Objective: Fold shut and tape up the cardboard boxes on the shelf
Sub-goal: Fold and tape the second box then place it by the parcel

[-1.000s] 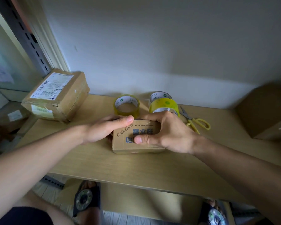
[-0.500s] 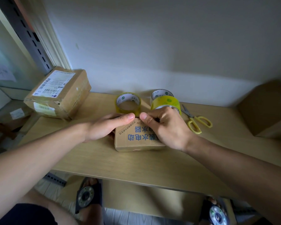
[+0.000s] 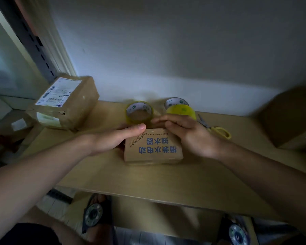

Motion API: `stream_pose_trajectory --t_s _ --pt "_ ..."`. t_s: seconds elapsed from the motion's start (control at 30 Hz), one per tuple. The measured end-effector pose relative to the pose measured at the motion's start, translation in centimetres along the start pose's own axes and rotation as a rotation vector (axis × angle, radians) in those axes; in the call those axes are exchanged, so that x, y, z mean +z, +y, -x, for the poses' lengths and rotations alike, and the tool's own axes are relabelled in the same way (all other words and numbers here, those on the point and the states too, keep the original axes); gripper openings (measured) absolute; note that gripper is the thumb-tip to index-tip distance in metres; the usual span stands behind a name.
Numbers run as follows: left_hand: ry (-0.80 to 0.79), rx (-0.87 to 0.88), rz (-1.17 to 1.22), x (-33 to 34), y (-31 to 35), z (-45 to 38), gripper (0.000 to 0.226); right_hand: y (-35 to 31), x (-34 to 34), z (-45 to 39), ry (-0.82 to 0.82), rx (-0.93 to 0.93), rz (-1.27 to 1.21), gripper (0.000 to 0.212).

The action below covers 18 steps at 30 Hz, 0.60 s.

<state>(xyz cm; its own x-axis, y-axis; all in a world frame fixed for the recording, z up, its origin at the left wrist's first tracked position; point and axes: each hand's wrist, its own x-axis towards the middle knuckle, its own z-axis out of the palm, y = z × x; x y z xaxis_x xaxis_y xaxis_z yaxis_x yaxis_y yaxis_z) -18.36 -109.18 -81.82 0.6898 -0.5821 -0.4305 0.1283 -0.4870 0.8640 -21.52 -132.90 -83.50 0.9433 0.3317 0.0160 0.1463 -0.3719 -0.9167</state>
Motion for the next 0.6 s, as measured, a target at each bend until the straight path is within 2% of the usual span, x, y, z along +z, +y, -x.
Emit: stream_pose_trajectory --t_s 0.07,0.1,0.2,0.27,0.37,0.43,0.5,0.6 --pt "-0.011 -0.023 0.023 0.0 0.1 -0.1 0.048 -0.6 -0.2 0.8 -0.039 0.025 -0.019 0.031" --pt "-0.001 -0.036 0.045 0.0 0.3 -0.2 0.049 -0.9 -0.3 1.3 -0.087 0.026 0.008 0.038" --pt "0.069 -0.087 0.141 0.0 0.2 -0.5 0.053 -1.4 -0.4 2.6 -0.160 -0.059 0.201 0.093" --pt "0.089 -0.123 0.230 -0.2 0.0 -0.6 0.055 -1.2 -0.1 2.4 -0.096 -0.129 0.394 0.107" --pt "0.073 -0.127 0.348 -0.6 -0.2 -0.3 0.050 -0.8 0.1 2.1 0.009 -0.176 0.472 0.093" --pt "0.064 -0.077 0.392 -1.0 -0.2 0.0 0.053 -0.7 0.0 2.3 0.059 -0.155 0.374 0.080" --pt "0.064 0.011 0.403 -1.4 -0.4 0.1 0.067 -1.2 -0.1 2.6 0.084 -0.107 0.230 0.068" --pt "0.056 0.103 0.398 -1.2 -0.4 0.3 0.070 -1.7 0.1 2.7 0.105 -0.030 0.061 0.061"
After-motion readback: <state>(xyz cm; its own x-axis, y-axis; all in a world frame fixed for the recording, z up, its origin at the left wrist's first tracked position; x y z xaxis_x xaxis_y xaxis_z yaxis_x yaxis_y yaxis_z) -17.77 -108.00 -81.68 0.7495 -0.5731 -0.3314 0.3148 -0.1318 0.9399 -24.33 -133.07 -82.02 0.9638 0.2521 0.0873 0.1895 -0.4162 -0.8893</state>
